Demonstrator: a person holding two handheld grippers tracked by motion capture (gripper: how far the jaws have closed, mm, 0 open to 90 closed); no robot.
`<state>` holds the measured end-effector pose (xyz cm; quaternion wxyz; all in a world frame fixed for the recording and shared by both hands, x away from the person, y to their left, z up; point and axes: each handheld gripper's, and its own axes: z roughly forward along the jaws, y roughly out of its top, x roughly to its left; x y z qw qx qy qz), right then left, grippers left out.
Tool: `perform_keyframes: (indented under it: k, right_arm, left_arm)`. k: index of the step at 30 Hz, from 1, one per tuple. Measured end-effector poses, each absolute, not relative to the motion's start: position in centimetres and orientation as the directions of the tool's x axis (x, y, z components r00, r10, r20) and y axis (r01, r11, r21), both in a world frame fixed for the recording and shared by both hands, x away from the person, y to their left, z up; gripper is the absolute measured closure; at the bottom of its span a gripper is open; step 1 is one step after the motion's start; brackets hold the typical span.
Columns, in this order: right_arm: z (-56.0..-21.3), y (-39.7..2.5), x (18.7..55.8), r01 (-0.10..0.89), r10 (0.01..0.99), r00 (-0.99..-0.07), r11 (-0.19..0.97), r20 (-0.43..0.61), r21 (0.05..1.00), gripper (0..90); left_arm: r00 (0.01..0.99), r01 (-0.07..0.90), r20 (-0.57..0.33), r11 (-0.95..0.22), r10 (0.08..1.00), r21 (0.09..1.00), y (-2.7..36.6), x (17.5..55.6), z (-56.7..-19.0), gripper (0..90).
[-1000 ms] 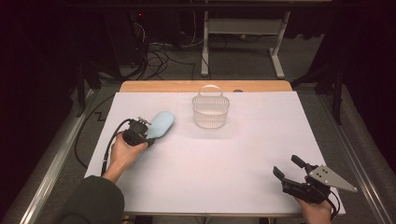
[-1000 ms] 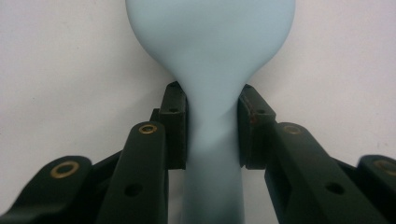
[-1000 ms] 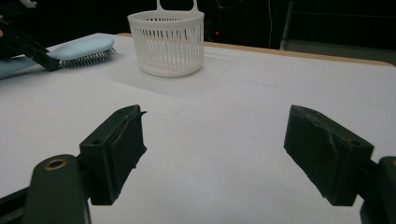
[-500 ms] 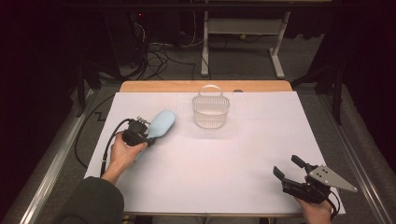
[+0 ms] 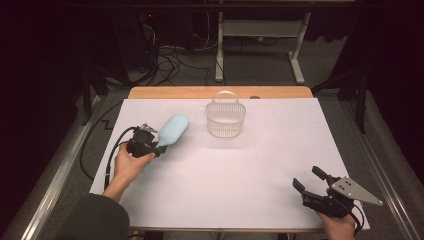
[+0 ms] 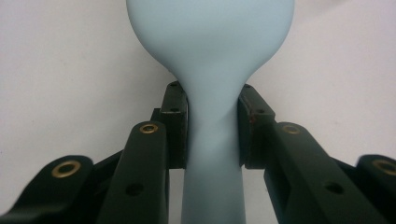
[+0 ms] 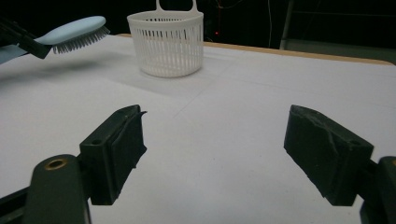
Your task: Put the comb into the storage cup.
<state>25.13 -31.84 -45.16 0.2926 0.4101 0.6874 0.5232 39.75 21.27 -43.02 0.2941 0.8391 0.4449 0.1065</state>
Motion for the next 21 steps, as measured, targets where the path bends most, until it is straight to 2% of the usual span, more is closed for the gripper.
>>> perform_keyframes:
  k: [21]
  right_arm:
    - [-45.2,-31.9,25.1,0.255,0.872,-0.489,0.111,0.028,0.961,20.8]
  left_arm:
    - [0.596,0.634,-0.116,-0.377,0.794,0.675,22.7,36.3,-42.7,69.1]
